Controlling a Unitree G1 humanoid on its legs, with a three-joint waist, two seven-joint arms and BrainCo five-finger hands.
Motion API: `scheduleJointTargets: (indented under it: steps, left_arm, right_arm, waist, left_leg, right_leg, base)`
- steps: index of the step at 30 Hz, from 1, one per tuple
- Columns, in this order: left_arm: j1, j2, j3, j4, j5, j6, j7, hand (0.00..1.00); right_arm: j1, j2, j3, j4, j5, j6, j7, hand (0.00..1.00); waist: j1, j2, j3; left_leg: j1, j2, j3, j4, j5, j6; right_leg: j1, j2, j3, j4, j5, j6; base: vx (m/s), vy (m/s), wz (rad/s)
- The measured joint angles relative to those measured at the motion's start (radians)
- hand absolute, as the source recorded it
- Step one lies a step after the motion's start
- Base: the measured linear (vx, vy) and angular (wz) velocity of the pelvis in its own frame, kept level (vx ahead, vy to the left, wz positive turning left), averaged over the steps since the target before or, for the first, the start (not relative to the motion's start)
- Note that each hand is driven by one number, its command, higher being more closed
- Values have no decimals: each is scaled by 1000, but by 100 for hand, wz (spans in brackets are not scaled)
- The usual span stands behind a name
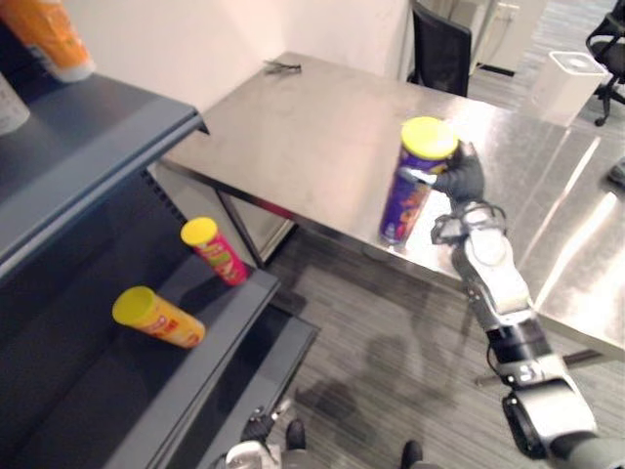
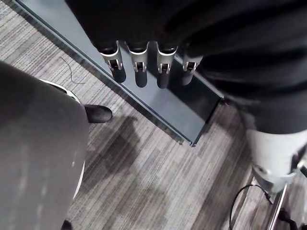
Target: Put the gum and the chips on the shelf.
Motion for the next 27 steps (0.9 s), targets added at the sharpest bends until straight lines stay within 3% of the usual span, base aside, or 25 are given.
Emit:
scheduleJointTargets:
  steps: [9, 21, 27]
  left_arm:
    - [22, 3, 23, 7, 10, 0, 0, 0]
    - [35, 2, 33, 8, 41, 1, 1, 0]
    - [51, 3, 41, 6, 41, 0, -1, 0]
  right_arm:
    - [112, -29, -176, -218, 2, -84, -5, 100]
    - [210, -62, -310, -296, 10, -96, -40, 100]
    - [253, -89, -347, -298, 12, -101, -28, 100]
  waist:
    - [-32, -17, -36]
    - [-36, -15, -81]
    - [-57, -13, -93]
  left_leg:
    - [5, 10, 20, 0, 1, -2]
    - [6, 18, 23, -1, 3, -5]
    - [8, 17, 20, 0, 4, -5]
  right_leg:
    - [-17, 9, 25, 13, 2, -3]
    - [-19, 18, 31, 12, 4, -6]
    - [-17, 16, 28, 16, 4, -6]
  base:
    - [-28, -5, -8]
    - [-6, -3, 0]
    - [0, 0, 0]
